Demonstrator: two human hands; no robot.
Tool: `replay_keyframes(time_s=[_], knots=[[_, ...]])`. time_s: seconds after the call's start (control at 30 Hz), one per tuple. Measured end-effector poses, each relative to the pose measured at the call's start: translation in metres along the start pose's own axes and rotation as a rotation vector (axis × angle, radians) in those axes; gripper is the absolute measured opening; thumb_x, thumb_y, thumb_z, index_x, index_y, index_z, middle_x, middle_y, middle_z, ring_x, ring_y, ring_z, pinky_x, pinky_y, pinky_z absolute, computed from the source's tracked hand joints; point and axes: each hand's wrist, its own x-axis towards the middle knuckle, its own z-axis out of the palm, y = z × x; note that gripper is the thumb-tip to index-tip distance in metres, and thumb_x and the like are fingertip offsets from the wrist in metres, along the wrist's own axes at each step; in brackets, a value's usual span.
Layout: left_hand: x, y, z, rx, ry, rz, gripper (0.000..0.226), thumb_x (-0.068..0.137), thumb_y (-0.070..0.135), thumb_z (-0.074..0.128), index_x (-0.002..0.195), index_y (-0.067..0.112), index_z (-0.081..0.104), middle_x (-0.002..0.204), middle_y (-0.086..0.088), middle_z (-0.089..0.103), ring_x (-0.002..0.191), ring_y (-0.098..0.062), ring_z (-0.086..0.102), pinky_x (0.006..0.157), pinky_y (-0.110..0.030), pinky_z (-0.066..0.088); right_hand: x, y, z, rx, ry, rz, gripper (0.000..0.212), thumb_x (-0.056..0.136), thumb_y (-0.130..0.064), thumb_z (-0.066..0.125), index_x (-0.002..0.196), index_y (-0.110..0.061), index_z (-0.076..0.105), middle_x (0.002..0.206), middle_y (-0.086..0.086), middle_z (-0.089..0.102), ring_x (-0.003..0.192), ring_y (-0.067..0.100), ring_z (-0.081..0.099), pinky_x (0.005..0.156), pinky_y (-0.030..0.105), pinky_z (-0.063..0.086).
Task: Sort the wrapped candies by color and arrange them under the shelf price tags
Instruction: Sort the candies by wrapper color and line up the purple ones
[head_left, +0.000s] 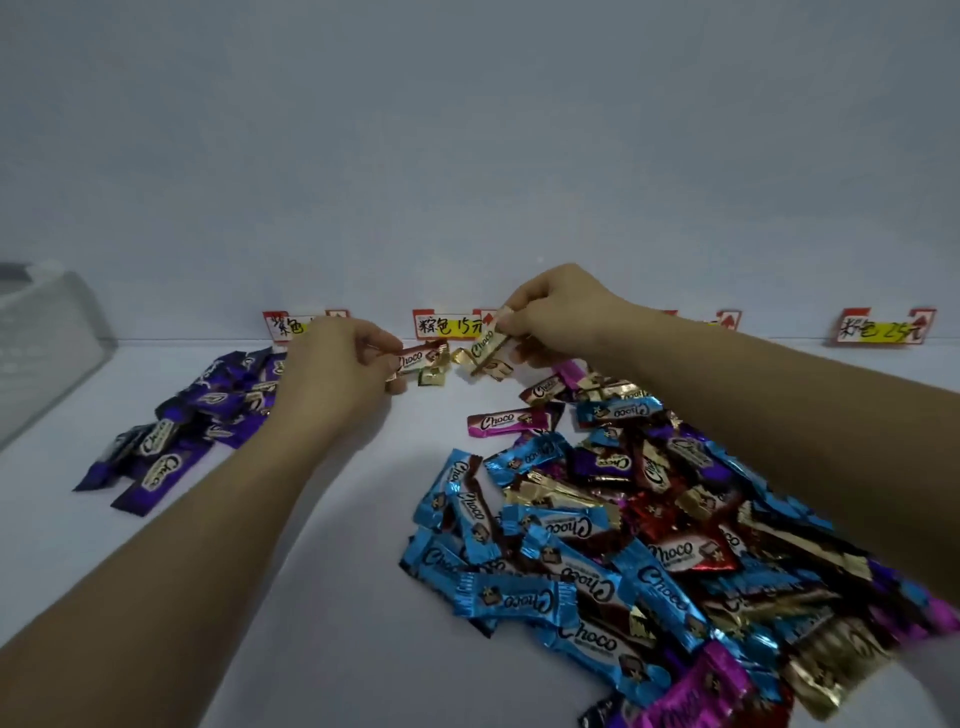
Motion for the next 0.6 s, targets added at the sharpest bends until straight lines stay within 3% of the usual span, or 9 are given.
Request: replay_keyframes(time_s=[0.07, 0.17, 0.27, 0.37, 0.5, 0.6], knots=[[0.005, 0.000, 0.004, 0.117, 0.071, 0.046, 0.005, 0.090, 0.019, 0.073, 0.093, 0.022, 0.075, 0.074, 0.006, 0.070, 0.068, -0.003, 0.065, 0.065, -0.021, 0.049, 0.009, -0.001, 0.013, 0.020, 0.023, 0.072, 0.008, 0.094, -0.002, 0.063, 0.097, 0.003, 0.068, 0.083, 0.023, 0.075, 0.071, 0.028, 0.074, 0.069, 0.038, 0.061], [0.006, -0.002, 0.013, 0.174, 0.099, 0.052, 0.007, 0.088, 0.027, 0.075, 0.089, 0.020, 0.077, 0.072, 0.009, 0.068, 0.071, -0.005, 0.061, 0.064, -0.026, 0.048, 0.015, 0.001, 0.025, -0.018, 0.033, 0.143, 0.009, 0.092, -0.002, 0.066, 0.096, 0.007, 0.067, 0.073, 0.021, 0.074, 0.079, 0.034, 0.076, 0.081, 0.051, 0.061], [0.002, -0.005, 0.024, 0.225, 0.115, 0.052, 0.014, 0.088, 0.036, 0.075, 0.088, 0.022, 0.075, 0.071, 0.011, 0.067, 0.070, -0.008, 0.063, 0.067, -0.035, 0.058, 0.019, 0.004, 0.031, -0.211, 0.055, 0.101, 0.013, 0.087, -0.010, 0.075, 0.090, 0.003, 0.074, 0.071, 0.014, 0.075, 0.076, 0.027, 0.077, 0.079, 0.045, 0.063], [0.001, -0.005, 0.028, 0.283, 0.113, 0.063, 0.023, 0.087, 0.045, 0.074, 0.091, 0.022, 0.076, 0.073, 0.010, 0.066, 0.070, -0.010, 0.062, 0.065, -0.034, 0.057, 0.019, 0.009, 0.031, -0.339, 0.096, 0.063, 0.021, 0.088, -0.023, 0.077, 0.089, -0.002, 0.076, 0.071, 0.008, 0.076, 0.070, 0.020, 0.076, 0.078, 0.039, 0.063], [-0.001, -0.002, 0.028, 0.192, 0.088, 0.115, 0.024, 0.092, 0.035, 0.071, 0.107, 0.017, 0.076, 0.080, 0.011, 0.066, 0.075, -0.002, 0.060, 0.069, -0.028, 0.052, 0.011, 0.009, 0.017, -0.407, 0.146, -0.024, 0.023, 0.087, -0.030, 0.078, 0.092, -0.009, 0.072, 0.083, 0.006, 0.076, 0.077, 0.019, 0.074, 0.078, 0.036, 0.062], [-0.009, 0.001, 0.024, 0.177, 0.072, 0.137, 0.023, 0.094, 0.030, 0.068, 0.113, 0.017, 0.074, 0.084, 0.012, 0.065, 0.078, 0.000, 0.058, 0.069, -0.024, 0.050, -0.010, 0.008, -0.005, -0.507, 0.149, -0.163, 0.016, 0.092, -0.028, 0.072, 0.102, -0.016, 0.068, 0.090, 0.000, 0.070, 0.077, 0.012, 0.066, 0.064, 0.023, 0.052]])
